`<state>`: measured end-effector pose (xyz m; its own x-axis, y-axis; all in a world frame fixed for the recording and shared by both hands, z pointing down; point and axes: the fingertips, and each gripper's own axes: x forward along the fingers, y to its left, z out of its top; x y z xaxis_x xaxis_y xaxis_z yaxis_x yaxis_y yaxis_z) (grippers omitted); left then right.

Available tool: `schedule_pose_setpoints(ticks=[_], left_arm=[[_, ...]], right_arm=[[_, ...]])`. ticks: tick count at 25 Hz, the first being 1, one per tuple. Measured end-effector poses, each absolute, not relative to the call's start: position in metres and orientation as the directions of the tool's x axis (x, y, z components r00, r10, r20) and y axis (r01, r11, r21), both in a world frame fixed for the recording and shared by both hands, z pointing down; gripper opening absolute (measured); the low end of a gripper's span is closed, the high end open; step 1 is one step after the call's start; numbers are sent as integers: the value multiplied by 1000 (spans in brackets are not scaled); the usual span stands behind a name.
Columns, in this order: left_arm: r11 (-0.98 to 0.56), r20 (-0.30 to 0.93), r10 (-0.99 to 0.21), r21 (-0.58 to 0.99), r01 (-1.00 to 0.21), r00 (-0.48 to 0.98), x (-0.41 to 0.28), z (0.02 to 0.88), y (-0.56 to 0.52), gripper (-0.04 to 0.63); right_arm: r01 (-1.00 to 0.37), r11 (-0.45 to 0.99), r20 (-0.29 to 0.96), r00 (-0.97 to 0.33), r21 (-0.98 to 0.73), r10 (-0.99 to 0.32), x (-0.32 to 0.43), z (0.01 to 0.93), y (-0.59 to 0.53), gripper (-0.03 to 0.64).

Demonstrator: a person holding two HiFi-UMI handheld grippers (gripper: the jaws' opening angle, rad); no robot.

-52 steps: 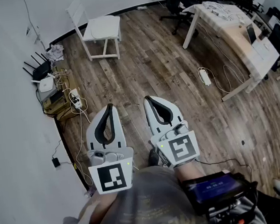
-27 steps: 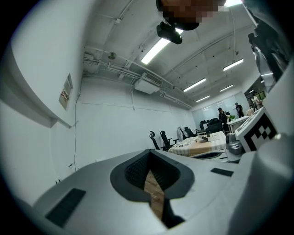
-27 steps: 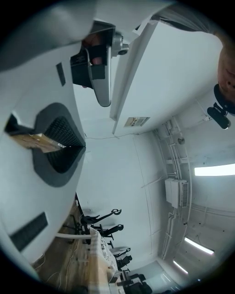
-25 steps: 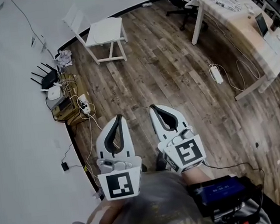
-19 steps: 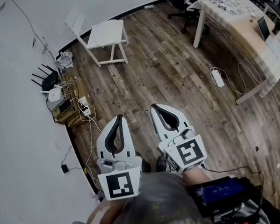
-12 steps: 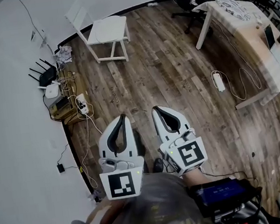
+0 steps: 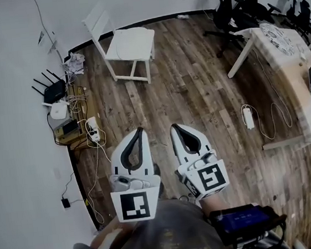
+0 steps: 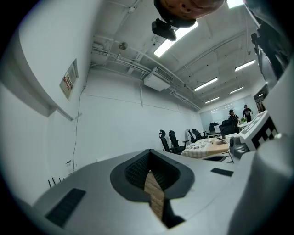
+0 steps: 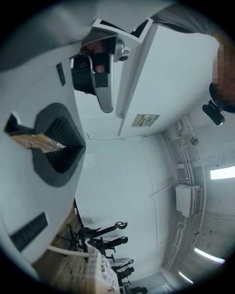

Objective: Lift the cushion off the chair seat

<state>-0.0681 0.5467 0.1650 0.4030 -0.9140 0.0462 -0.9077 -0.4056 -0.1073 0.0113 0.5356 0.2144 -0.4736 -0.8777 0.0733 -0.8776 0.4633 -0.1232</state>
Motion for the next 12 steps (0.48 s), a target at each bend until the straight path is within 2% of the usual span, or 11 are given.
schedule_pose_setpoints(ticks=[12], left_arm=[[-420,-15,-906,-96,-903,423,-93,155,424,6]], right_arm=[[-884,458,37,-463,-89,-886,-17,202,412,8]])
